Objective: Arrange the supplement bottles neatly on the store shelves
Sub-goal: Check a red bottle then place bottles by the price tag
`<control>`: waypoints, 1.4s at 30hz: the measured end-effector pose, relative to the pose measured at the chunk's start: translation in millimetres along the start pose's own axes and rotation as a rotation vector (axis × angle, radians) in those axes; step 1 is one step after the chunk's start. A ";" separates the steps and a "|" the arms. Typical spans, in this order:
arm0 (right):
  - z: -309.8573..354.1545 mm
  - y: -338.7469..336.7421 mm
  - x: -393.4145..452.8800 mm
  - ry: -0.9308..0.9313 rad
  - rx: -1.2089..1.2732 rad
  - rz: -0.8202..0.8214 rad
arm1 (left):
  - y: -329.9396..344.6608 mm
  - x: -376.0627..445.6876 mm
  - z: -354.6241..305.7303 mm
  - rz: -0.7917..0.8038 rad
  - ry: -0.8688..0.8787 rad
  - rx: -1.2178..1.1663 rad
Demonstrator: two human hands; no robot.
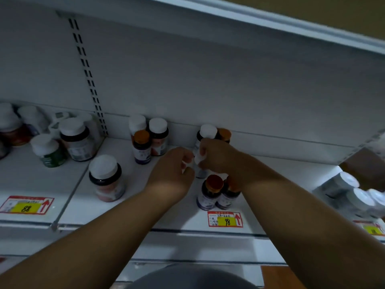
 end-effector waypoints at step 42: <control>-163.6 -20.8 -297.2 0.169 1.685 -0.266 | 127.0 -92.0 -204.6 0.138 0.517 -0.362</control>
Point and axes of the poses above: each hand's wrist, its own x-axis towards the middle knuckle, its own y-axis out of the palm, z = x × y, the point moved 5 cm from there along x, towards the middle knuckle, and after that the axes turned 15 degrees about y, right-handed, at the moved point
